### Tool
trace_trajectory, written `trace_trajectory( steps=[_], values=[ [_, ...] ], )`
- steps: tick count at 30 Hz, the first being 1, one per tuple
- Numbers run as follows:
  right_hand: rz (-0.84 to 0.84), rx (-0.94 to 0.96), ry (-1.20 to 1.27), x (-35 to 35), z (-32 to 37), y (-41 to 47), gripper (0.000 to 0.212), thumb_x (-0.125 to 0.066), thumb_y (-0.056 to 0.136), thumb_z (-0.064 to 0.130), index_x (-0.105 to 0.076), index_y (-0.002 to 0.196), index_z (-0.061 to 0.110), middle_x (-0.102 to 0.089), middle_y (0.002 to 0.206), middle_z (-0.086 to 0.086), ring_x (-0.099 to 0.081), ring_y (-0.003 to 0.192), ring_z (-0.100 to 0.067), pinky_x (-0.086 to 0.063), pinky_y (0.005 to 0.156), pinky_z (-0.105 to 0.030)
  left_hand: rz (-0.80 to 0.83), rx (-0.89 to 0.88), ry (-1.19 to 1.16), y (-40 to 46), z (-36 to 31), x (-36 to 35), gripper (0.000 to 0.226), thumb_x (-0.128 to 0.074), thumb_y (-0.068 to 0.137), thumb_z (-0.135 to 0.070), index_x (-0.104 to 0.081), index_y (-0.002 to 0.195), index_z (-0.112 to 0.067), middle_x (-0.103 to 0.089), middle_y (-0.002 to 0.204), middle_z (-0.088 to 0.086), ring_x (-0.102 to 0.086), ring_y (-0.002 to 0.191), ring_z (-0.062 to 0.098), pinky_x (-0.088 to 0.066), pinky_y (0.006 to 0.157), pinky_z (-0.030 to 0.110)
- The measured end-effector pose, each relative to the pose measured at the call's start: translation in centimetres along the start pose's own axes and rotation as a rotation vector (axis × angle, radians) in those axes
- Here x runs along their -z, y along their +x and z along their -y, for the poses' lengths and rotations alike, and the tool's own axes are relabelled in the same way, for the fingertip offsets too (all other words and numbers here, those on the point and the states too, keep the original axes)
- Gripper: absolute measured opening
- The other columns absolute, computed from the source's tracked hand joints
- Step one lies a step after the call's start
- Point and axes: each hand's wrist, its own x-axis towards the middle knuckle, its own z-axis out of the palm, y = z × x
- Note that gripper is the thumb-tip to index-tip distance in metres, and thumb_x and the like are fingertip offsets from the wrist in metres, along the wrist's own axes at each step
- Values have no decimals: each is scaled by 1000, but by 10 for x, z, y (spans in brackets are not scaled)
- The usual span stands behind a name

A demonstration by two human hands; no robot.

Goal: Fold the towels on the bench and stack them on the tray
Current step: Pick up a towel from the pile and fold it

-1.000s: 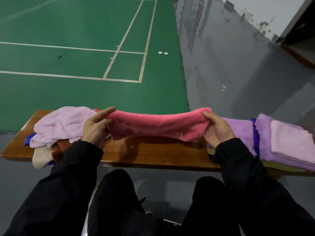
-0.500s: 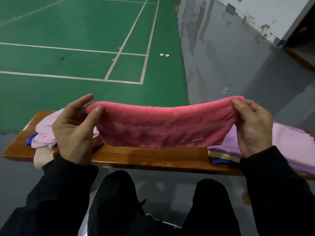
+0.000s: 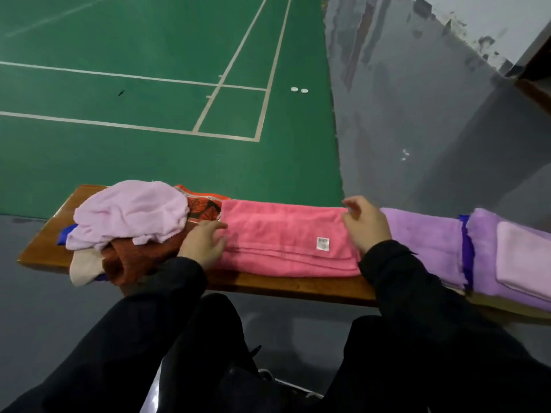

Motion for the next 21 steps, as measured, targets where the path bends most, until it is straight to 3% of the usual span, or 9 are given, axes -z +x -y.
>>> trace_trajectory(
  steps=[3, 5, 8, 11, 15, 21],
  values=[
    [347, 137, -362, -22, -24, -19, 33, -56, 98, 17, -67, 129, 18, -68, 130, -2, -63, 117, -24, -49, 101, -35, 67, -179, 115, -14, 13, -29, 40, -49, 86, -33, -73, 110, -13, -71, 110, 10, -67, 100, 33, -50, 93, 36],
    [470, 199, -502, -29, -36, -27, 41, -60, 93, 21, -63, 133, 18, -64, 134, -4, -61, 121, -27, -48, 101, -37, 35, -236, 214, -14, 15, -38, 43, -48, 82, -38, -74, 107, -16, -71, 112, 7, -67, 105, 32, -52, 94, 39],
    [469, 275, -567, -31, -46, -32, 55, -64, 89, 40, -54, 140, 22, -59, 140, -1, -59, 124, -25, -51, 100, -40, 38, -230, 359, -7, 12, -36, 41, -55, 79, -43, -73, 109, -21, -71, 113, 4, -67, 101, 32, -55, 87, 43],
    [433, 392, -622, -32, -57, -35, 49, -61, 90, 51, -58, 131, 24, -61, 135, 1, -61, 118, -24, -55, 93, -42, 46, -291, 421, 2, 13, -34, 42, -49, 83, -47, -74, 105, -22, -72, 106, 5, -67, 93, 35, -56, 80, 46],
    [336, 405, -592, -32, -58, -32, 38, -55, 98, 48, -65, 124, 22, -67, 118, 3, -64, 105, -21, -54, 86, -37, 53, -363, 380, 13, 23, -31, 37, -49, 89, -45, -78, 99, -24, -72, 102, 0, -68, 87, 31, -56, 81, 44],
    [339, 397, -666, -39, -54, -22, 28, -53, 102, 39, -68, 118, 22, -64, 115, 2, -61, 102, -21, -54, 85, -37, 84, -417, 376, 20, 25, -27, 43, -44, 88, -44, -78, 104, -21, -72, 106, 0, -68, 95, 29, -56, 86, 44]
  ],
)
